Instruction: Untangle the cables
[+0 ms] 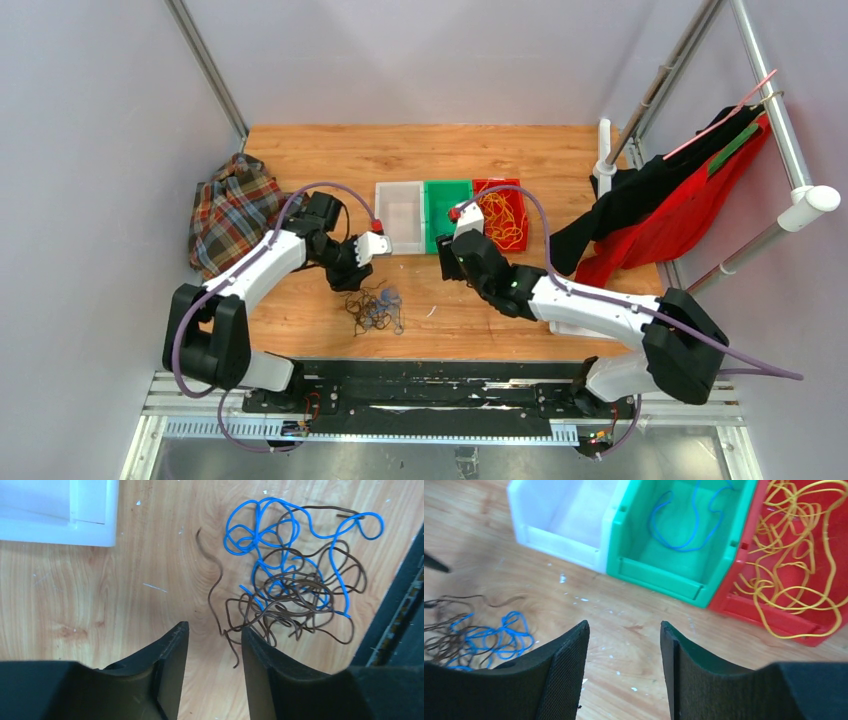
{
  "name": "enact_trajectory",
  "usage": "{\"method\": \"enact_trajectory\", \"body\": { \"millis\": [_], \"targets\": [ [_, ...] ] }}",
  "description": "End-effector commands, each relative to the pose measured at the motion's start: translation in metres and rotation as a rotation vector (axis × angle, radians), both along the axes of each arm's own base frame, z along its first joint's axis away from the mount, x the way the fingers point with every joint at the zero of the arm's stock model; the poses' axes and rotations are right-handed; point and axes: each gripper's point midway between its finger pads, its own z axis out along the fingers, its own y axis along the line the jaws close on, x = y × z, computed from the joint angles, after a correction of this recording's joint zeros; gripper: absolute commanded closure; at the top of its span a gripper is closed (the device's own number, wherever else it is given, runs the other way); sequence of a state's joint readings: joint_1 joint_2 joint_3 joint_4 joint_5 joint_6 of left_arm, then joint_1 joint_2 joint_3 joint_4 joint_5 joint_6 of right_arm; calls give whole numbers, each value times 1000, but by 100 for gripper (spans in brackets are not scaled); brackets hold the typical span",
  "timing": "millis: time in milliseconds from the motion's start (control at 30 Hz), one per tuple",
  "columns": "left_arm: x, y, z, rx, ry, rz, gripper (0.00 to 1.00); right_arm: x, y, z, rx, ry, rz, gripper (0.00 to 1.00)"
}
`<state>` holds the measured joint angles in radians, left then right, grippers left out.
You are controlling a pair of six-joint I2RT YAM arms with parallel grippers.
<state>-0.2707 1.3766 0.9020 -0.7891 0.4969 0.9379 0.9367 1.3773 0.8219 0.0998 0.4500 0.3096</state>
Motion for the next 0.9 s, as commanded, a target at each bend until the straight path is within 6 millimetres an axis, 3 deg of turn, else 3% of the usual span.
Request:
{"method": "enact_trajectory", "body": {
  "millis": [0, 200, 333, 467, 667, 867],
  "targets": [
    [18, 0, -11, 15, -65, -49, 54, -17, 27, 25, 211, -48, 65, 47],
    [9, 1, -26, 13, -56, -69, 57, -31, 37, 30, 335, -49, 127, 48],
    [-10, -2, -19, -12, -6, -130, 34, -35, 39, 28, 334, -38, 149, 47],
    [-18, -6, -6, -48, -41, -200, 27, -37, 39, 27, 331, -31, 152, 47],
    [-5, -16, -6, -90, -59, -177, 32, -40, 43, 24, 351, -15, 165, 54],
    [-12, -17, -24, -94, 28, -191, 47, -43, 44, 30, 375, -19, 180, 56]
  ]
}}
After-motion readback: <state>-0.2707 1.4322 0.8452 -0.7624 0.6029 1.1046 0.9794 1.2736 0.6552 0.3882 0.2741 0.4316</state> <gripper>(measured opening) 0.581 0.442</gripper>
